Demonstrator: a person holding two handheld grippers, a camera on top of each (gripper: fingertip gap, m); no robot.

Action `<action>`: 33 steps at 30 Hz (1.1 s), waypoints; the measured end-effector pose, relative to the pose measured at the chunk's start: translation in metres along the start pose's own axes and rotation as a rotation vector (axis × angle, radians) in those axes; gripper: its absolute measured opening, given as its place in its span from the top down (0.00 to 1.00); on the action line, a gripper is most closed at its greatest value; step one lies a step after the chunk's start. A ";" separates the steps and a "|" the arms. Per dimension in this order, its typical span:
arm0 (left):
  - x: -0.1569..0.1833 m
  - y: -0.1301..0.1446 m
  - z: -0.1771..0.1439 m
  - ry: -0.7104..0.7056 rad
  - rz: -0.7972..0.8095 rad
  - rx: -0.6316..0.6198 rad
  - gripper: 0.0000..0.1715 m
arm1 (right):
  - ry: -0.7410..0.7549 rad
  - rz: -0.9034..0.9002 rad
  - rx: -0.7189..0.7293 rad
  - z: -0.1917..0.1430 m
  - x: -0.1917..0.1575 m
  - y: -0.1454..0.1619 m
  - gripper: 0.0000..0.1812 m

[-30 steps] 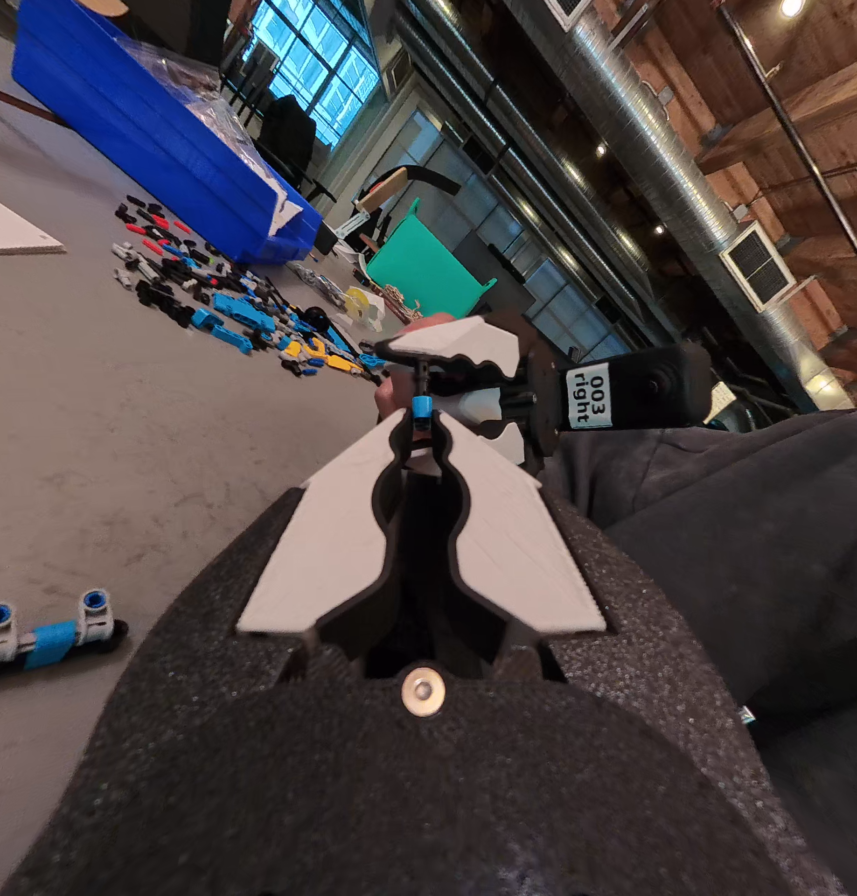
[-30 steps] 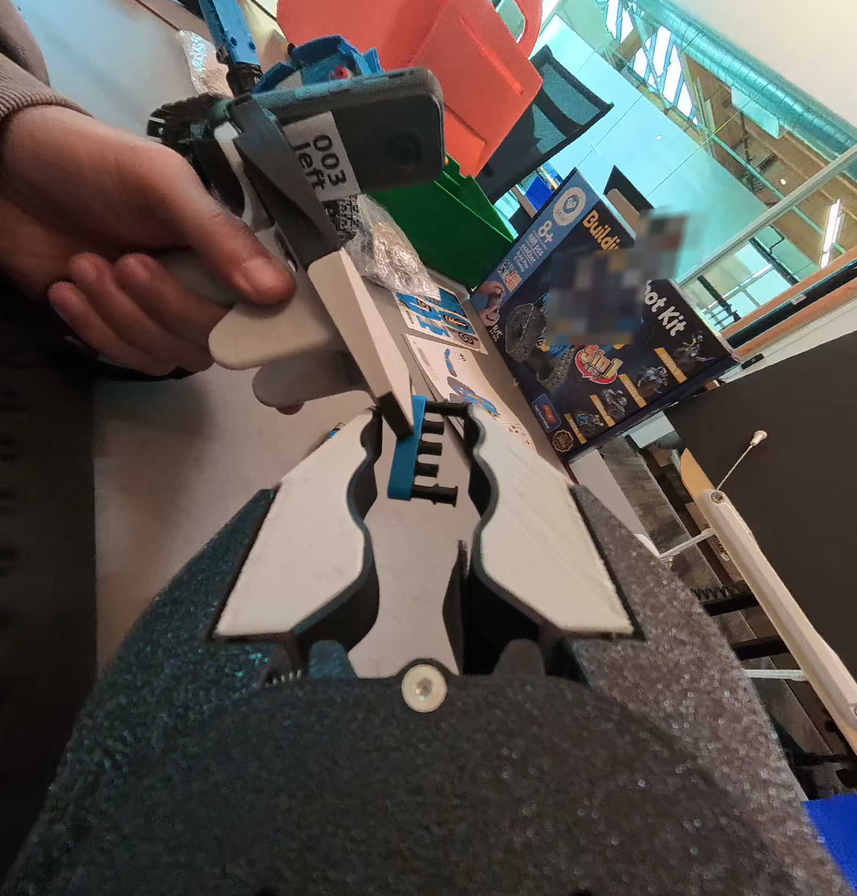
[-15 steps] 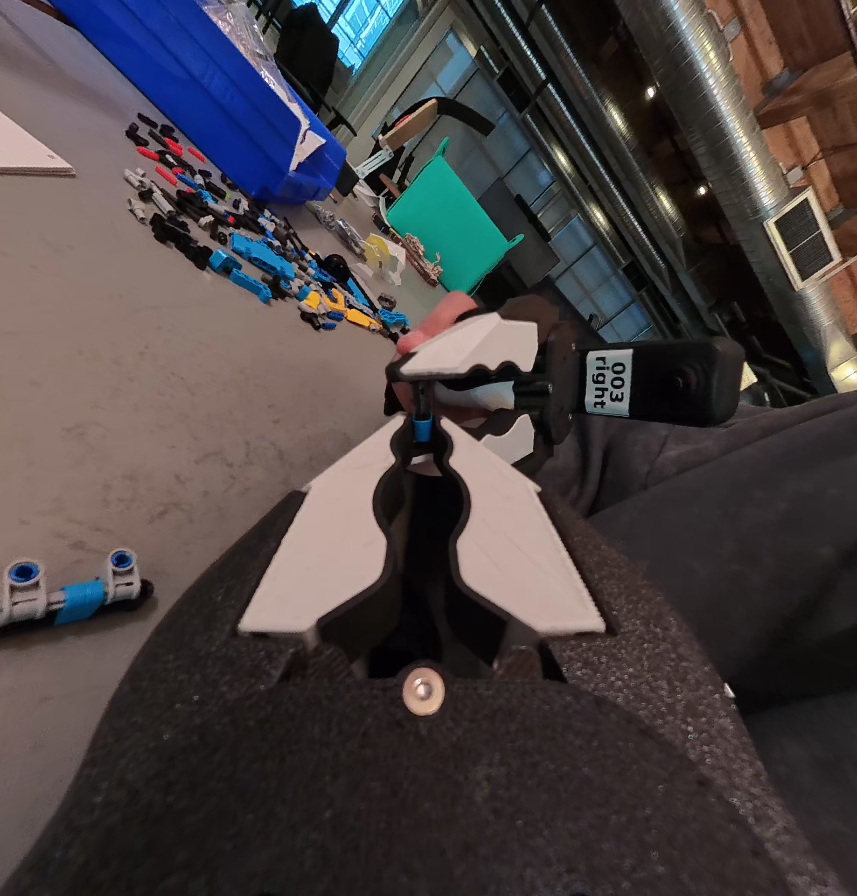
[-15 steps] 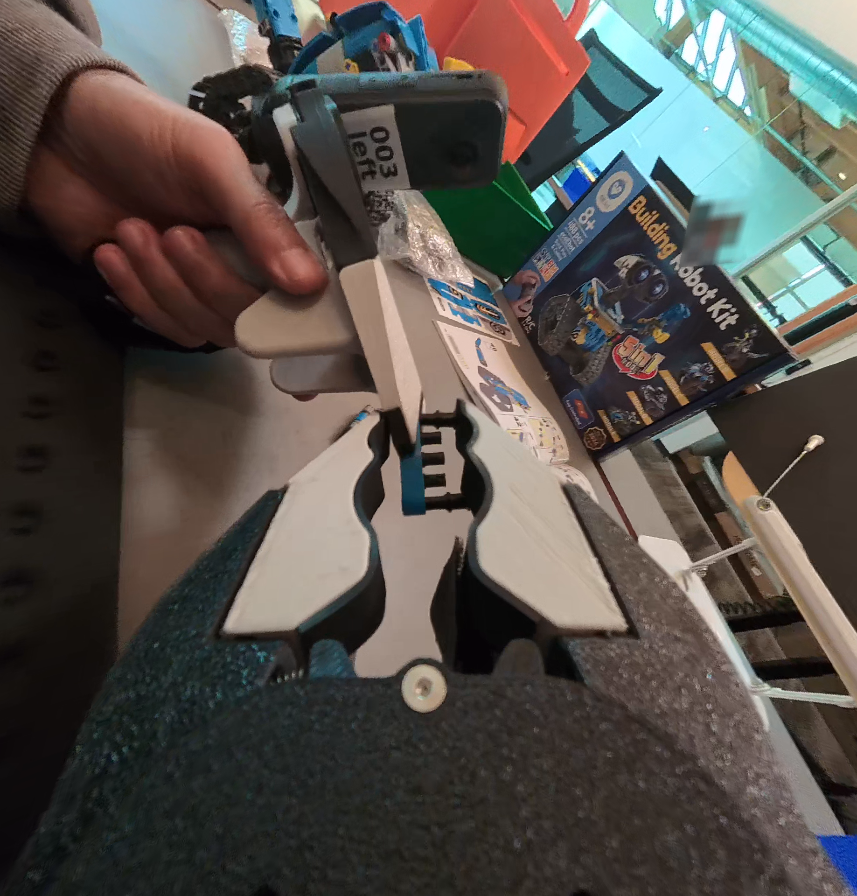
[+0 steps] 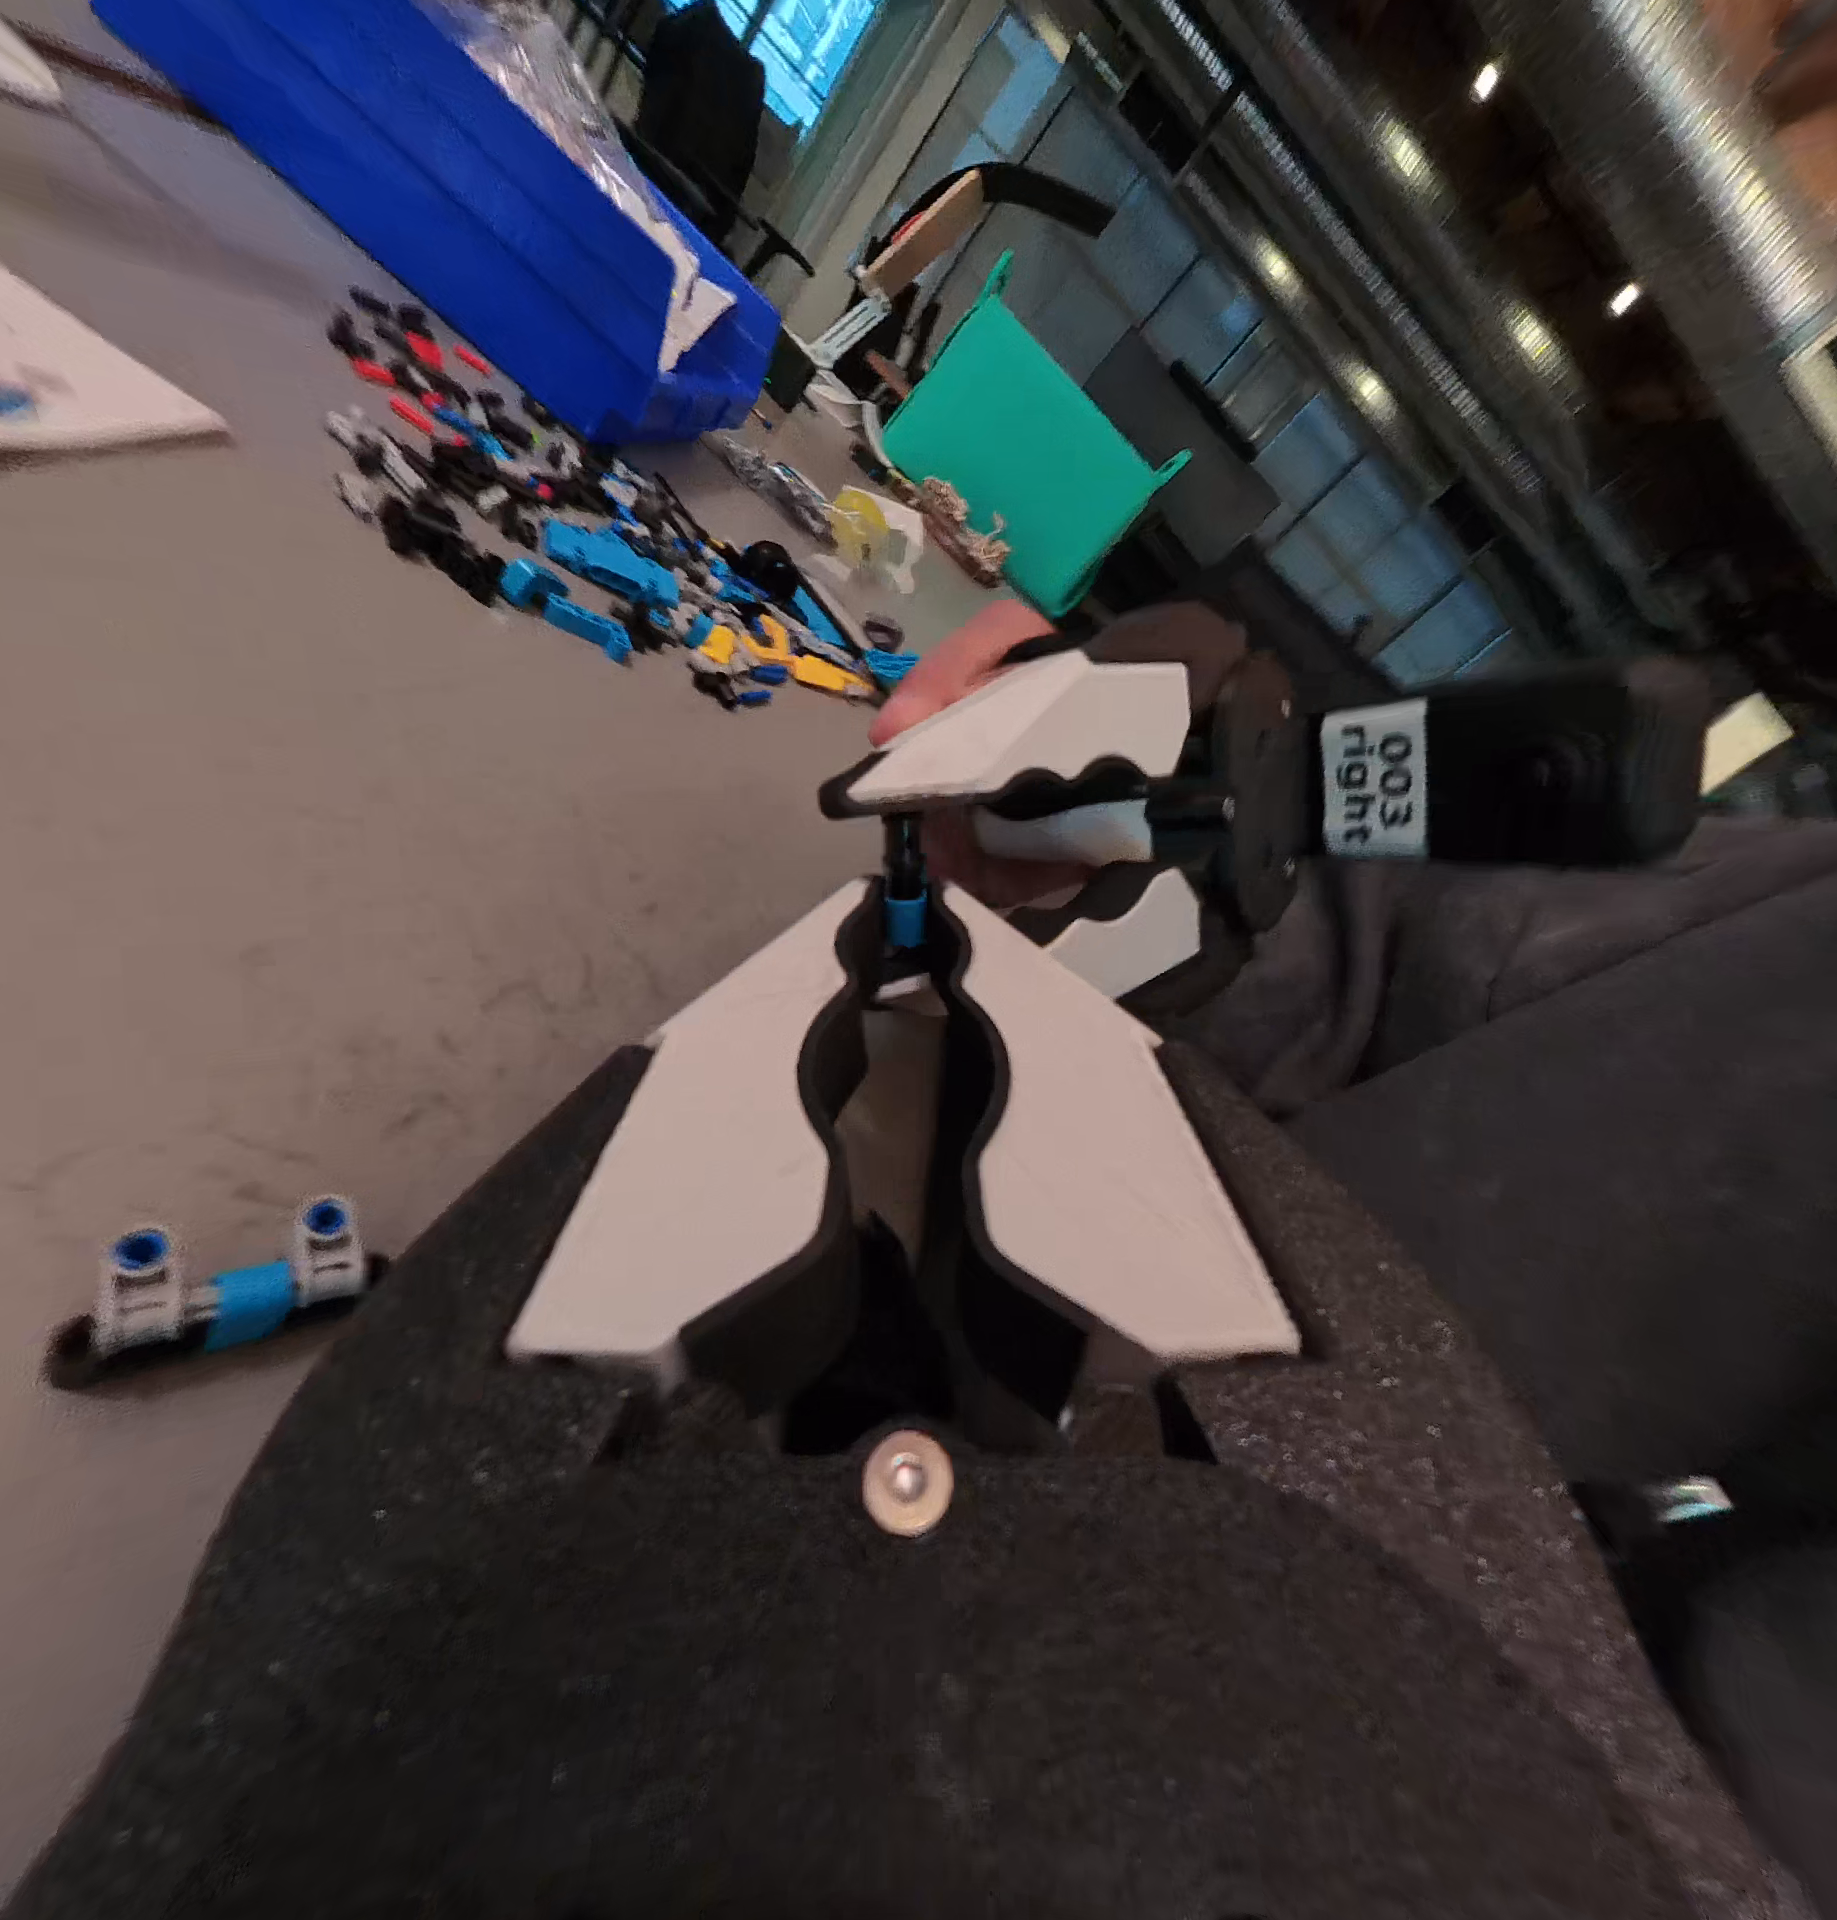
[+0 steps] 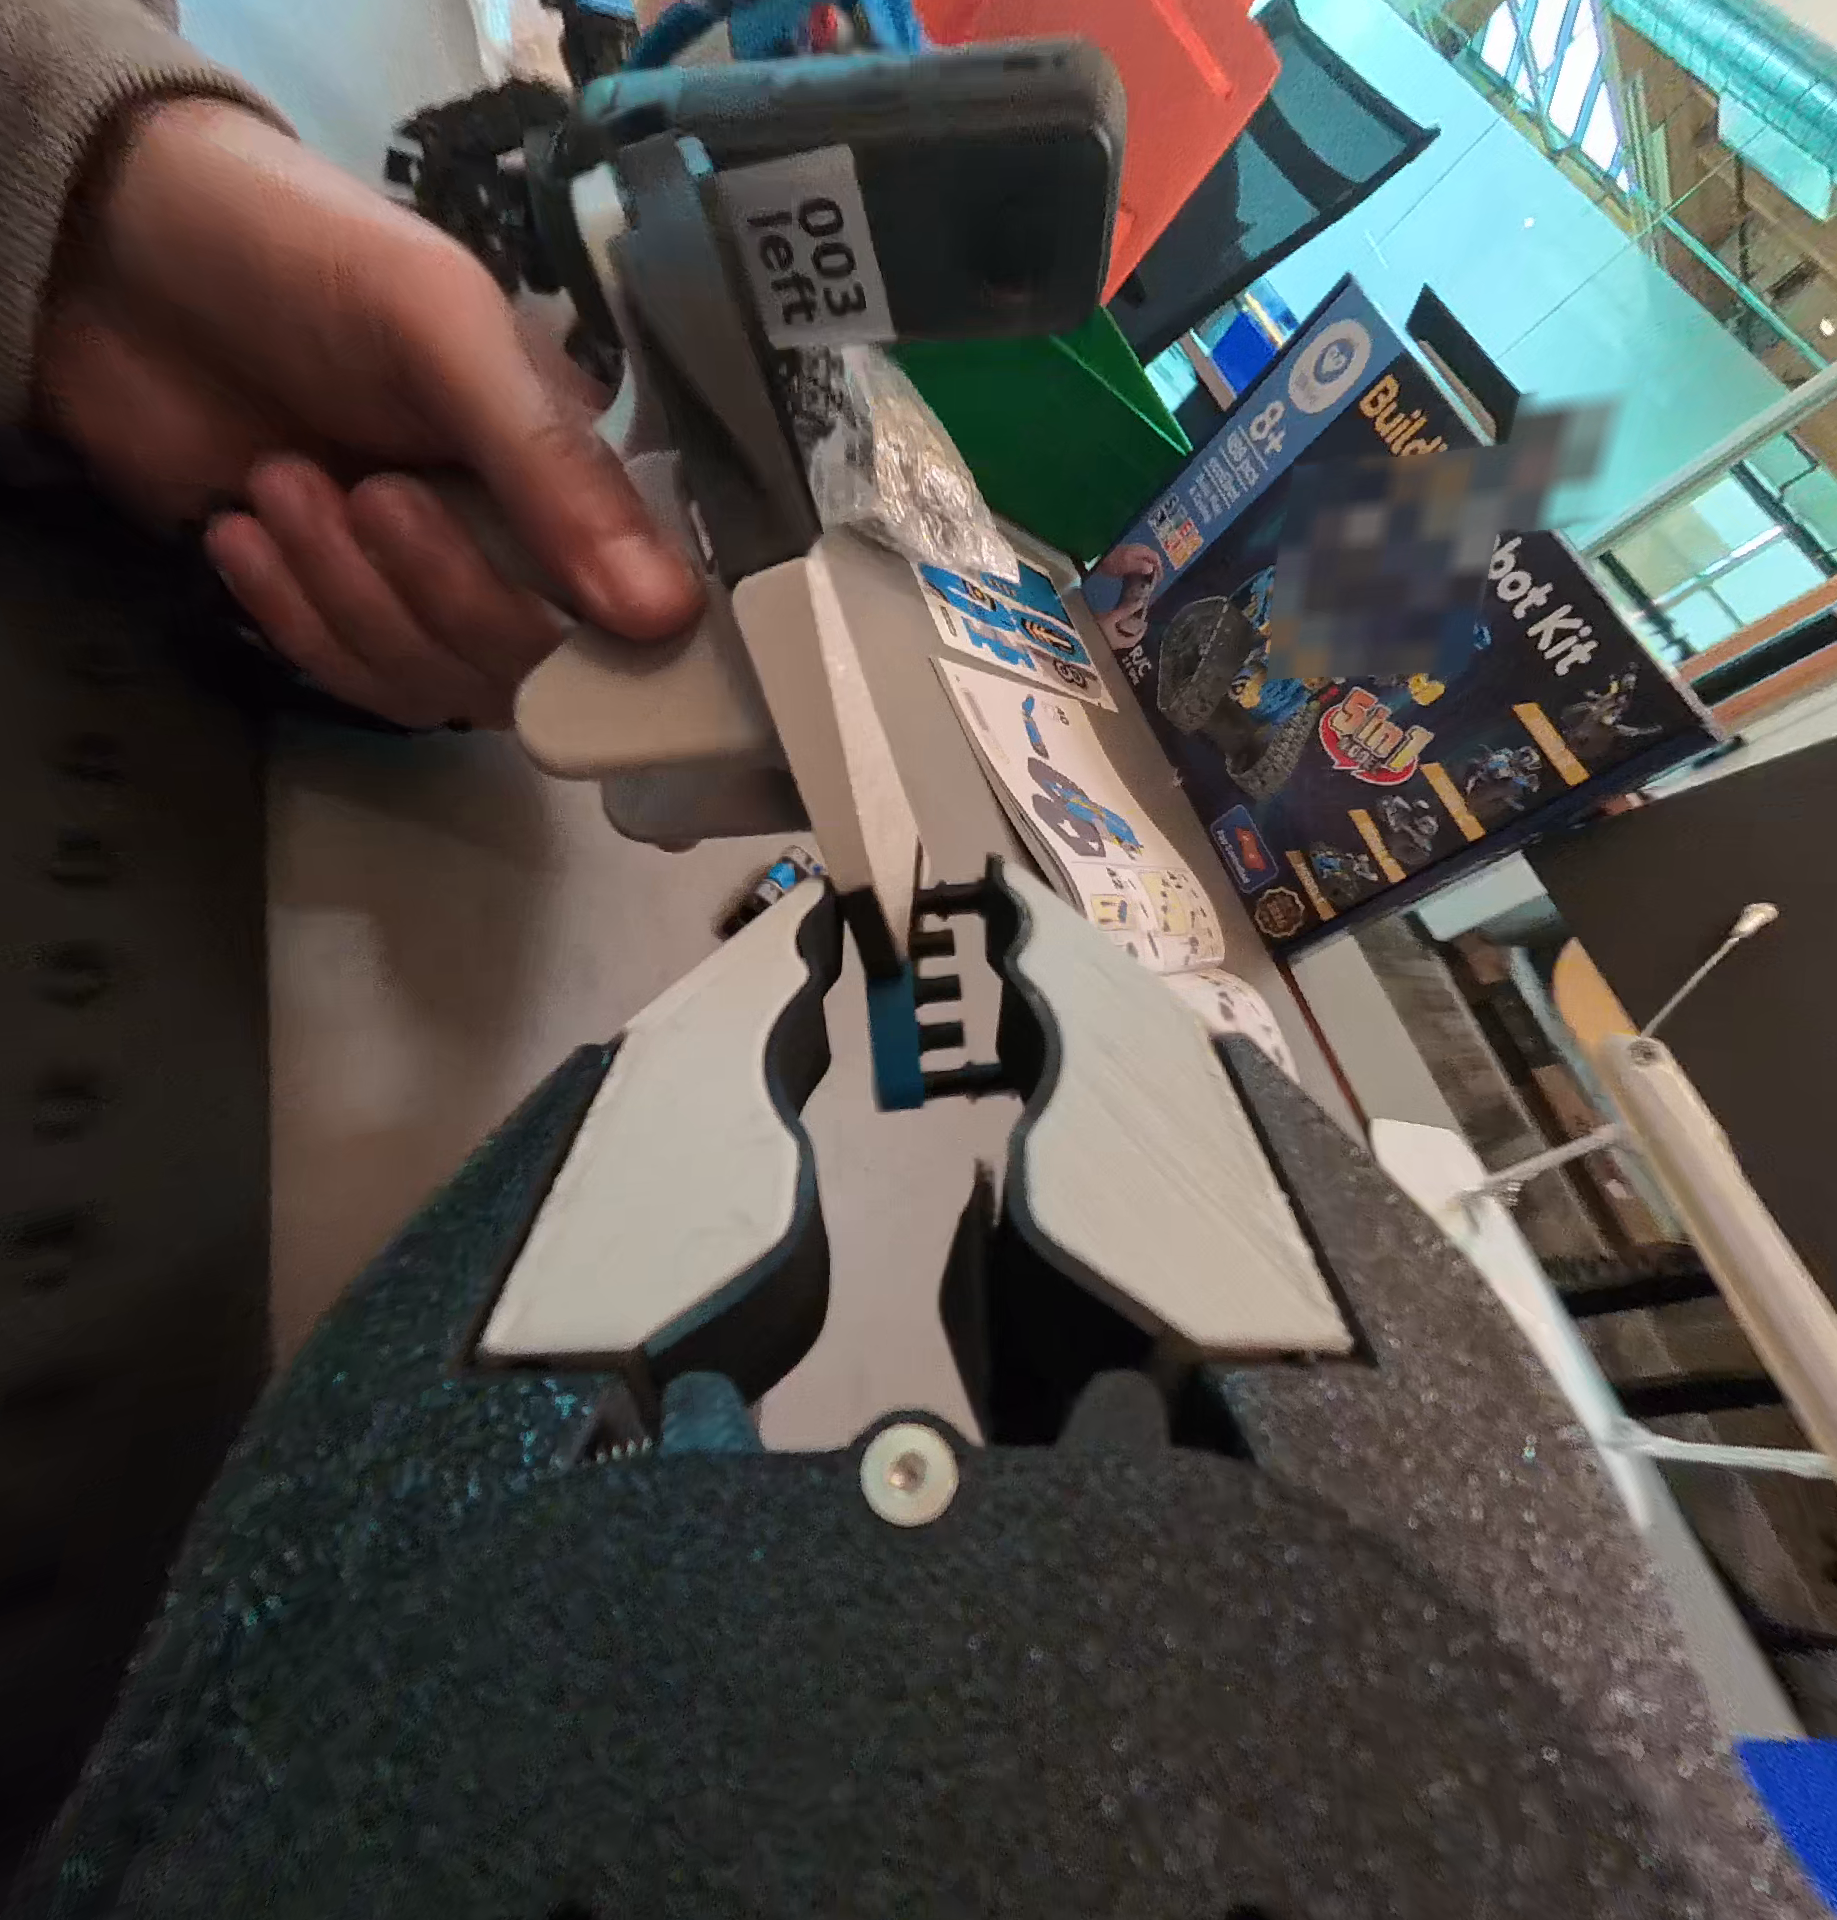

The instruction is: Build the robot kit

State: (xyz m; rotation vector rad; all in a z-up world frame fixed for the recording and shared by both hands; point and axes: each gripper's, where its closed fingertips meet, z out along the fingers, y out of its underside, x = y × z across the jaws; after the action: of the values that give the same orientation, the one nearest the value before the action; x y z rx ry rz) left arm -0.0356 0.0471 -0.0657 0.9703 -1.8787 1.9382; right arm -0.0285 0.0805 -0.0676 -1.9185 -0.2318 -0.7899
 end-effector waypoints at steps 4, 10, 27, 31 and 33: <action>-0.009 0.000 -0.011 -0.079 0.132 -0.021 0.96 | -0.043 0.093 -0.035 -0.012 0.009 0.018 0.75; -0.006 0.005 -0.006 -0.078 0.160 -0.044 0.96 | 0.038 -0.124 -0.101 -0.002 0.004 0.023 0.85; 0.012 -0.032 -0.009 -0.034 0.107 0.231 0.96 | 0.130 0.220 0.030 -0.006 0.025 -0.006 0.86; 0.008 -0.031 -0.010 -0.069 0.131 0.213 0.96 | 0.140 0.263 -0.009 -0.001 0.022 -0.003 0.86; 0.007 -0.032 -0.013 -0.061 0.138 0.204 0.97 | 0.086 0.314 -0.007 0.002 0.015 -0.001 0.86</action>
State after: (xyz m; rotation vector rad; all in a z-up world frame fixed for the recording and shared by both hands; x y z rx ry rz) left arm -0.0245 0.0621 -0.0360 0.9891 -1.8519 2.2411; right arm -0.0164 0.0802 -0.0581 -1.8625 0.1235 -0.6588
